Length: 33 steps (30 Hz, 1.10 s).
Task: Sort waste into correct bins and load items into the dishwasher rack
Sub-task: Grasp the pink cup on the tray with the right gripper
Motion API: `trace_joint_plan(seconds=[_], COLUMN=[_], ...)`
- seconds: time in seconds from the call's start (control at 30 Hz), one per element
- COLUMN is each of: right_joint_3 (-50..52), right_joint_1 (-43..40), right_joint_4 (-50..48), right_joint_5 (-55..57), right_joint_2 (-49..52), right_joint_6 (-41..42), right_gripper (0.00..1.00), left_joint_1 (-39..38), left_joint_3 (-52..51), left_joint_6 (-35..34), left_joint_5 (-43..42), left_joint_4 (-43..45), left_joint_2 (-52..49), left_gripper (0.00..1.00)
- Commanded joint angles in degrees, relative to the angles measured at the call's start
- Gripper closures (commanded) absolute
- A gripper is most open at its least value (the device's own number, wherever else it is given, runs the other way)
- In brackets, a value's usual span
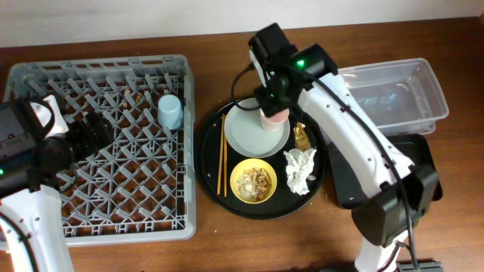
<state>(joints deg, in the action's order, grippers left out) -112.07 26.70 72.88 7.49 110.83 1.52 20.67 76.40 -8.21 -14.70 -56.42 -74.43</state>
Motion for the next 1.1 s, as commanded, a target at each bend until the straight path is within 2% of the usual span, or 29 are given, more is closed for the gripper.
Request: trace_joint_plan(seconds=[0.0, 0.13, 0.17, 0.23, 0.33, 0.4, 0.47, 0.53, 0.6, 0.7, 0.83, 0.87, 0.9, 0.93, 1.0, 1.07], right_joint_3=[7.78, 18.97, 23.69, 26.75, 26.05, 19.26, 5.62, -0.94, -2.64, -2.64, -2.6, -2.6, -2.6, -2.6, -2.6, -2.6], right_joint_1=[-0.83, -0.46, -0.46, -0.46, -0.48, -0.46, -0.48, -0.48, -1.66, -6.05, -15.65, -17.57, -18.6, -19.28, -19.28, -19.28], right_joint_4=[-4.2, -16.85, -22.99, -26.86, -27.28, -21.7, -10.97, -5.92, -0.13, 6.23, 11.96, 14.53, 16.46, 19.5, 20.96, 21.44], right_joint_5=[-2.36, -4.9, -4.81, -4.68, -4.68, -6.03, -16.9, -21.77, -26.45, -34.47, -58.27, -62.51, -64.22, -64.96, -66.97, -72.32], right_joint_2=[0.55, 0.55, 0.55, 0.55, 0.31, -1.79, -6.95, -11.26, -18.51, -23.65, -23.93, -23.91, -23.91, -23.91, -23.89, -23.89], right_joint_6=[-0.13, -4.46, -5.84, -5.84, -5.84, -5.77, -5.53, -5.53, -5.57, -5.84, -18.71, -23.06, -25.77, -29.73, -31.74, -33.22], right_gripper=[0.54, 0.62, 0.64, 0.69, 0.93, 0.96, 0.96, 0.96, 0.96, 0.96, 0.96, 0.96, 0.96, 0.96, 0.96, 0.96], left_joint_1=[0.28, 0.28, 0.28, 0.28, 0.28, 0.28, 0.28, 0.28, 0.28, 0.28, 0.22, 0.22, 0.22, -0.28, -3.37, -8.41], left_joint_3=[0.48, 0.48, 0.48, 0.48, 0.48, 0.48, 0.48, 0.48, 0.48, 0.48, 0.48, 0.48, 0.48, 0.46, 0.48, 0.46], left_joint_6=[0.31, 0.31, 0.31, 0.31, 0.31, 0.31, 0.31, 0.31, 0.31, 0.31, 0.28, 0.26, 0.31, 6.69, 18.95, 16.87], left_joint_5=[0.15, 0.15, 0.15, 0.15, 0.15, 0.15, 0.15, 0.15, 0.15, 0.15, 0.13, -4.0, -13.55, -40.7, -75.23, -75.49], left_joint_4=[-0.02, -0.02, -0.02, -0.02, -0.02, -0.02, -0.02, -0.02, -0.02, -0.02, 2.56, 2.62, 2.78, 2.91, 3.26, 2.97], left_joint_2=[0.28, 0.28, 0.28, 0.28, 0.28, 0.28, 0.28, 0.28, 0.28, 0.28, 0.28, 0.28, 0.28, 0.28, 0.28, 0.42], left_gripper=[0.01, 0.01, 0.01, 0.01, 0.01, 0.01, 0.01, 0.01, 0.01, 0.01, 0.01, 0.01, 0.01, 0.01, 0.01, 0.01])
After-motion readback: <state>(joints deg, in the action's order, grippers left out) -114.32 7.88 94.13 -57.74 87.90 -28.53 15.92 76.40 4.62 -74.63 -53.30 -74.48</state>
